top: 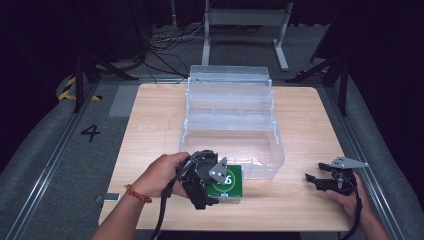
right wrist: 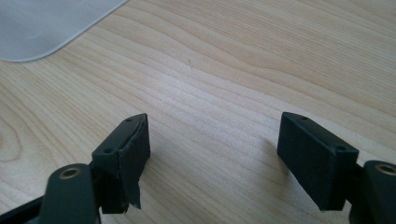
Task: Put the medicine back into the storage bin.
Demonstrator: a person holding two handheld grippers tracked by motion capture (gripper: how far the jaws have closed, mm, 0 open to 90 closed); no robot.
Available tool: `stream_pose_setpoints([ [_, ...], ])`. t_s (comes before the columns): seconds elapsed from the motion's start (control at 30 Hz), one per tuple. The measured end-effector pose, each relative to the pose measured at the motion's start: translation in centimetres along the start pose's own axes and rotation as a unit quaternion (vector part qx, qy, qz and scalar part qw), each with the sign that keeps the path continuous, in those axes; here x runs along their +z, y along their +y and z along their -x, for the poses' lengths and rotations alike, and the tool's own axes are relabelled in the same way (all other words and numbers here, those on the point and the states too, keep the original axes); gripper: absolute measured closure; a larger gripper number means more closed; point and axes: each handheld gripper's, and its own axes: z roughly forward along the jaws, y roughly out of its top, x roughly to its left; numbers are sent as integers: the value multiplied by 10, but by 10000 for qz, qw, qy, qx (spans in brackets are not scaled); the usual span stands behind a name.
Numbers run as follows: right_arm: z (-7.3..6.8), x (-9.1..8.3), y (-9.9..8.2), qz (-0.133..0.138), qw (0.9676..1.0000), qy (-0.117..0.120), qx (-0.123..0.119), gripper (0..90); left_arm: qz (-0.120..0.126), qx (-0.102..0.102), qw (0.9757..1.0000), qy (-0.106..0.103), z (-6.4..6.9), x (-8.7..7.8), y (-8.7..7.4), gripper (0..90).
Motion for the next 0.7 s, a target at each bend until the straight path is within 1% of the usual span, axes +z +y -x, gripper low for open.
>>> stream_pose_setpoints([
  [0.07,0,0,0,-2,10000,20,-9,260,36,-24,9999,102,-8,-9,-2,152],
  [0.1,0,0,0,0,10000,20,-9,259,94,-77,9999,110,-12,-12,-2,152],
  [0.13,0,0,0,2,10000,18,-10,260,136,-107,9998,109,-15,-14,-3,152],
  [0.2,0,0,0,8,10000,14,-6,259,146,-77,9998,122,-22,-17,-3,152],
  [0.23,0,0,0,7,10000,13,-6,259,147,-63,9997,168,-26,-17,-3,152],
  [0.27,0,0,0,7,10000,13,-5,260,153,-107,9997,167,-30,-18,-3,152],
  [0.3,0,0,0,7,10000,14,-6,260,168,-95,9997,127,-34,-18,-4,152],
  [0.33,0,0,0,6,10000,14,-7,260,203,-82,9996,173,-39,-18,-4,152],
  [0.37,0,0,0,6,10000,15,-7,260,226,-120,9995,179,-43,-18,-6,152],
  [0.4,0,0,0,7,10000,14,-6,260,206,-111,9996,161,-47,-18,-6,152],
  [0.43,0,0,0,8,10000,14,-7,260,202,-145,9995,209,-50,-18,-8,152],
  [0.47,0,0,0,8,10000,14,-5,260,205,-142,9995,215,-55,-18,-10,153],
  [0.5,0,0,0,7,10000,13,0,260,223,-160,9994,214,-57,-17,-11,152],
  [0.53,0,0,0,8,10000,14,-1,259,229,-136,9994,213,-63,-17,-13,152],
  [0.57,0,0,0,8,10000,14,0,260,269,-155,9992,252,-68,-15,-16,153],
  [0.6,0,0,0,9,10000,15,0,260,268,-205,9990,278,-70,-13,-18,153],
  [0.63,0,0,0,8,10000,15,0,260,213,-182,9992,289,-76,-11,-21,153],
  [0.67,0,0,0,8,10000,15,0,260,213,-182,9992,289,-76,-11,-21,152],
  [0.7,0,0,0,8,10000,16,-1,259,182,-210,9992,298,-80,-8,-24,152],
])
